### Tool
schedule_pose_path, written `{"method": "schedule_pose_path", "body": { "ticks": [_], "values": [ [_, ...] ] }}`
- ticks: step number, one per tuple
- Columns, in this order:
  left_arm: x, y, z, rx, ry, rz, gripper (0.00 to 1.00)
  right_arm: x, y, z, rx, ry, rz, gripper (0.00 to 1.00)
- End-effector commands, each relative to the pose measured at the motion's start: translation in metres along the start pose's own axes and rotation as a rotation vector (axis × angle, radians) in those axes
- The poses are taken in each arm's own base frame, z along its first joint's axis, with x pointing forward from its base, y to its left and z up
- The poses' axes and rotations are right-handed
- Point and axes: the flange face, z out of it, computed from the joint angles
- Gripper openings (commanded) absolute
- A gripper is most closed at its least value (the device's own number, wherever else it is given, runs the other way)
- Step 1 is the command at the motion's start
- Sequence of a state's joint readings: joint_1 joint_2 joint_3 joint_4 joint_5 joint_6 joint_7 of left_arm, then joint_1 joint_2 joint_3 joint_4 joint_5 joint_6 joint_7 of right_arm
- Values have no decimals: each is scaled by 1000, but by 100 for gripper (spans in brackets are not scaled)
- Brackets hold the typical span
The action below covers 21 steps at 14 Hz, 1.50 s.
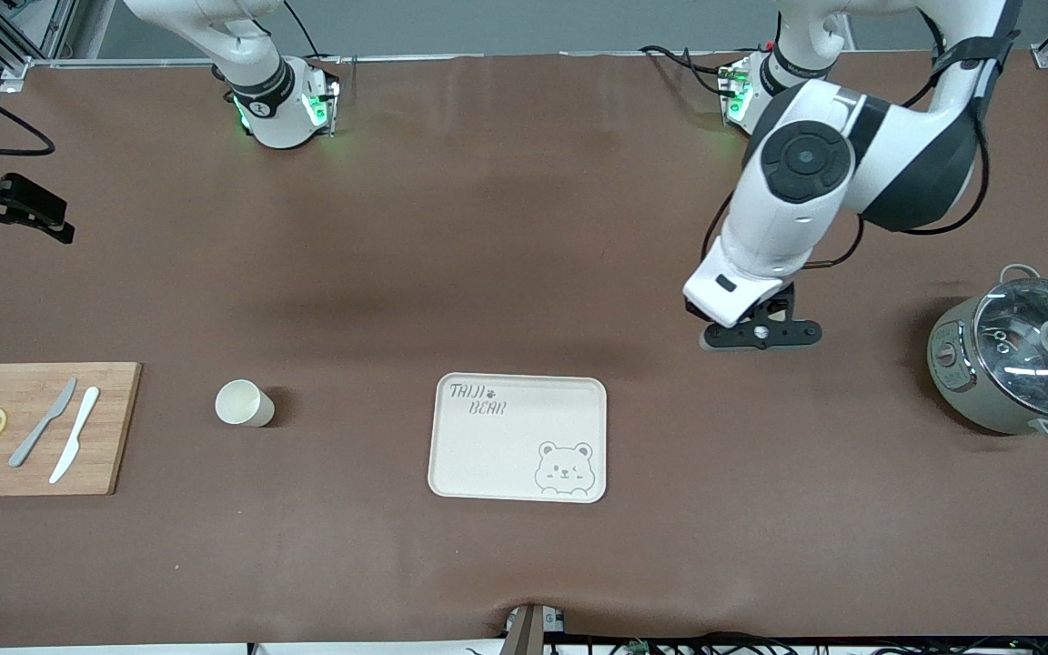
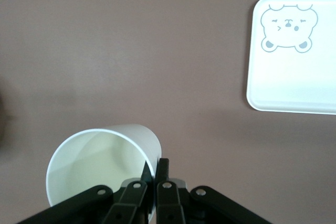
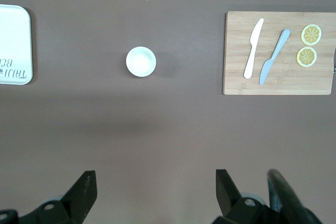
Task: Place white IKEA cup upright on tray with both arms
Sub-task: 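Carry the cup with the left gripper over the bear tray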
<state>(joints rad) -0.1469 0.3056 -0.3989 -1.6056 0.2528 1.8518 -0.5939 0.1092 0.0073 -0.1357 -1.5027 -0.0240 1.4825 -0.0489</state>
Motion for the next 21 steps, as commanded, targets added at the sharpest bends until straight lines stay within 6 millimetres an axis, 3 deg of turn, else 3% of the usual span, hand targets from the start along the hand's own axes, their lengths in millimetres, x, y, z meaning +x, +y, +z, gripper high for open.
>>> {"method": "schedule_pose_path", "body": {
  "ticks": [1,8,10,14,21],
  "values": [
    [12,26,-1,42,12,-31,0,0,-3,-2,-1,2,7,100],
    [26,88,19,83,20,-85,0,-1,-3,-2,-1,2,7,100],
    [22,108,30,136,36,-83,0,-1,-3,-2,0,0,7,100],
    [30,130,51,128,35,-107,0,-2,-3,-3,0,2,7,100],
    [38,167,70,72,54,-109,0,-1,-3,-3,0,0,7,100]
  ]
}}
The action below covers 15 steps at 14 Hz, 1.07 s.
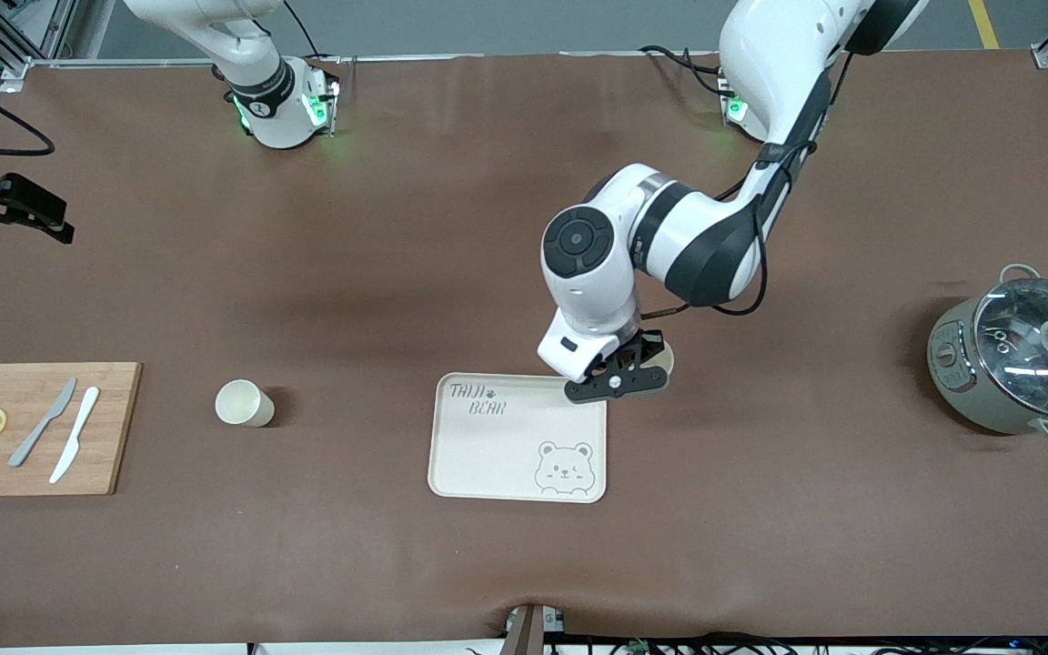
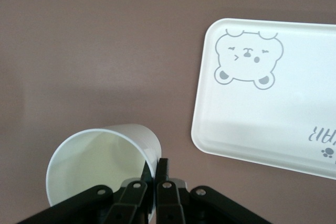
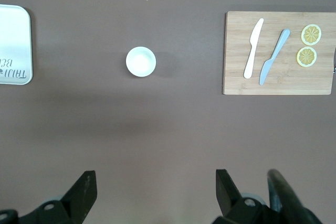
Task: Place white IKEA cup upright on tray with both arms
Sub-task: 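Carry the cup with the left gripper over the bear tray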
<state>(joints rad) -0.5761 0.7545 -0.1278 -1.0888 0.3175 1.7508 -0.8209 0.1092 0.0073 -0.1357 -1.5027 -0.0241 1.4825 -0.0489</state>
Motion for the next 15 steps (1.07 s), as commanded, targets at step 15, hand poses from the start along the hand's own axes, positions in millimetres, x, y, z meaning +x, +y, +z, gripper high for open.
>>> {"method": "schedule_pose_path", "body": {
  "ticks": [15],
  "values": [
    [-8,76,57,-122,47,-14,0,3,15,3,-23,-3,38,100]
  ]
}}
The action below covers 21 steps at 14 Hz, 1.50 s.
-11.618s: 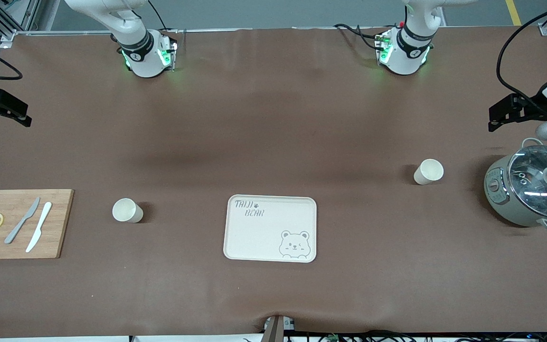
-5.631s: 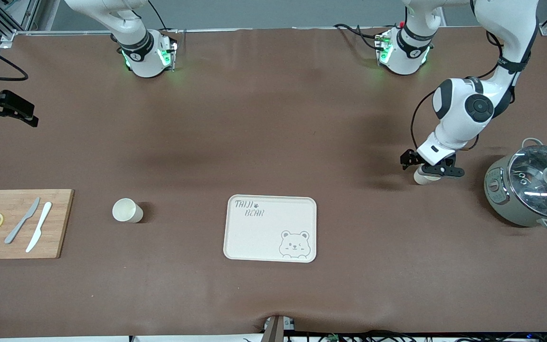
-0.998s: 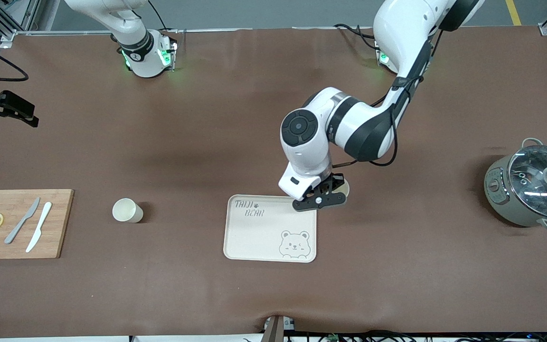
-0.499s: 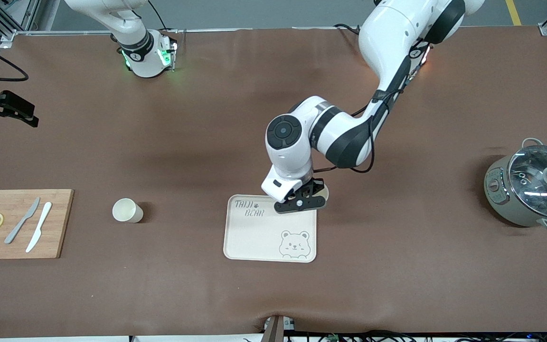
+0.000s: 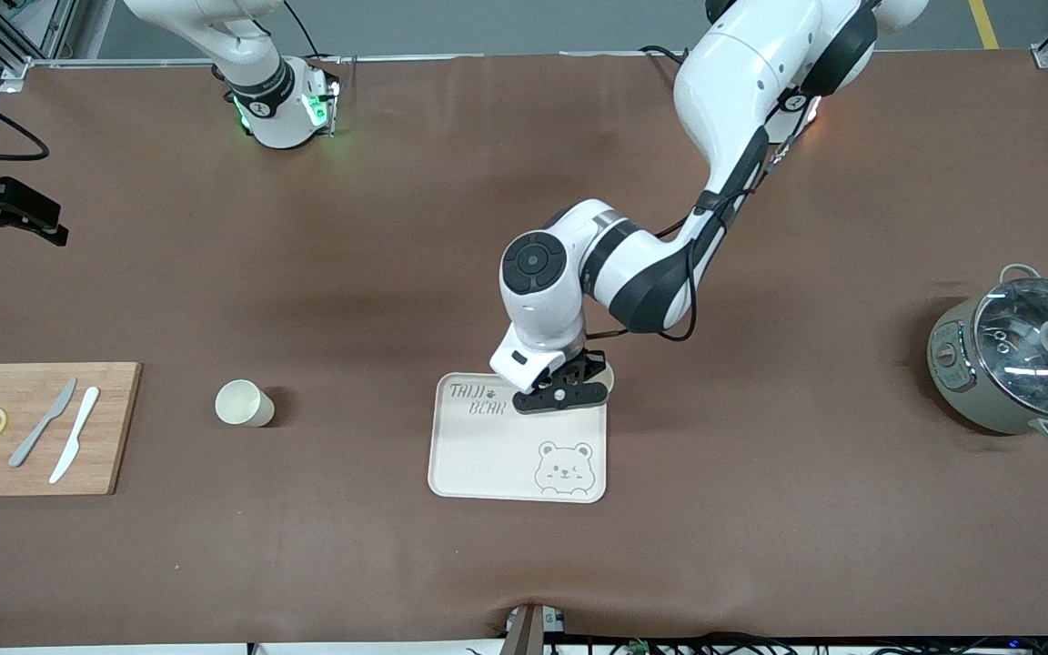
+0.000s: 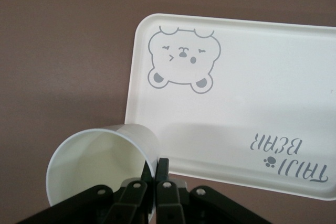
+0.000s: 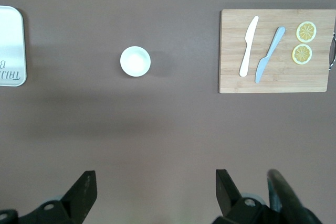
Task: Place white IKEA cup upright on tray with both arms
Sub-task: 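Carry the cup with the left gripper over the bear tray, then lower the cup onto the tray and open the left gripper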
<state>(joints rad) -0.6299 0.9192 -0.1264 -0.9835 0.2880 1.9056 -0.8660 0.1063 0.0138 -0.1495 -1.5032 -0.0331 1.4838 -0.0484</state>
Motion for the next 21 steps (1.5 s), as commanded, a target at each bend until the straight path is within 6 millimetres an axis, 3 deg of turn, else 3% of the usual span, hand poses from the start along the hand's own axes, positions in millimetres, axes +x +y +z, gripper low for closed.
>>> {"method": "schedule_pose_path", "body": {
  "ticks": [1,7,21],
  "values": [
    [-4,16,13,-18,14,-11,0,1,7,-1,-13,5,23,100],
    [-17,33,46,-26,22,-17,0,5,13,3,-15,1,32,100],
    [-6,29,70,-47,66,-8,0,7,11,6,-14,1,24,100]
  ]
}}
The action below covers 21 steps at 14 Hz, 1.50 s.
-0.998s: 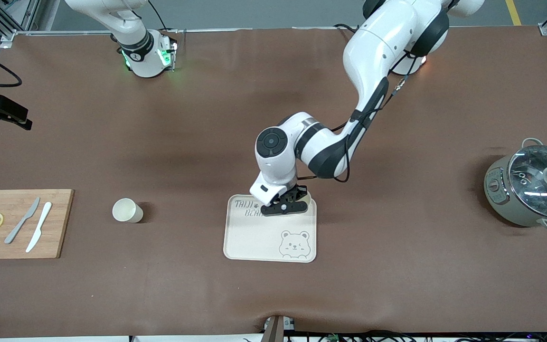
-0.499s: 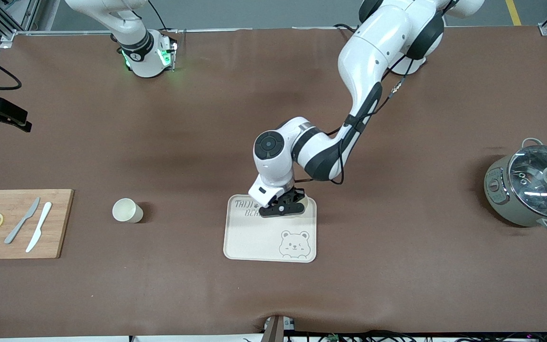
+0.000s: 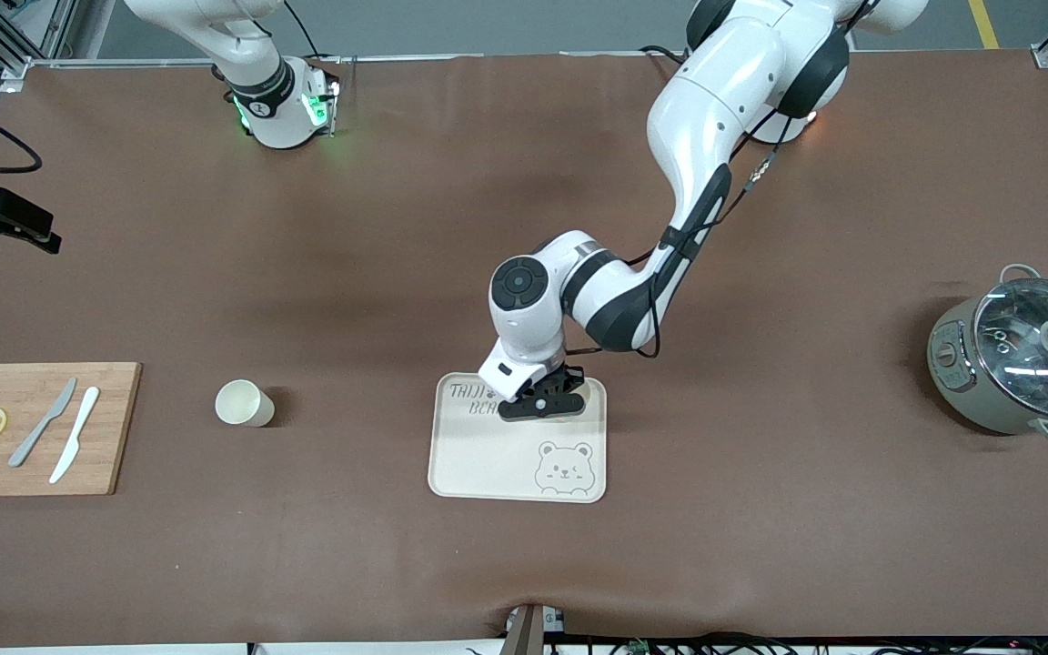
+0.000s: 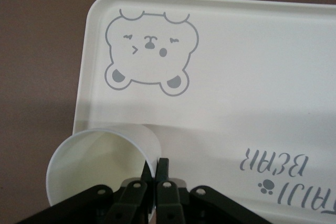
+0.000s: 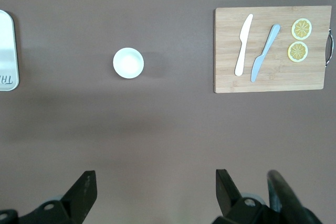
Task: Place white IKEA cup upright on tray with both arms
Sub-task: 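Lower the cup onto the tray and open the left gripper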
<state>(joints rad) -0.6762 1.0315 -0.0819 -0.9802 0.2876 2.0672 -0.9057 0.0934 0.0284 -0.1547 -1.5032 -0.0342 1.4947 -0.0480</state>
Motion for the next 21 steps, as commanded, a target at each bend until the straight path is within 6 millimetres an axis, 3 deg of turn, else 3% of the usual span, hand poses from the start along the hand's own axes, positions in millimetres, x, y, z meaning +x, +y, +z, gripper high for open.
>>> {"method": "schedule_pose_path", "body": {
  "ticks": [1,14,18,21],
  "values": [
    [8,0,6,-12,15,-9,0,1,2,-2,-11,6,6,100],
    [8,2,8,-27,29,-7,0,2,0,-1,-11,6,3,100],
    [8,2,7,-24,27,-7,21,2,-1,-1,-11,6,1,100],
    [9,1,8,-21,25,-7,23,2,-1,-1,-11,6,1,100]
  ]
}}
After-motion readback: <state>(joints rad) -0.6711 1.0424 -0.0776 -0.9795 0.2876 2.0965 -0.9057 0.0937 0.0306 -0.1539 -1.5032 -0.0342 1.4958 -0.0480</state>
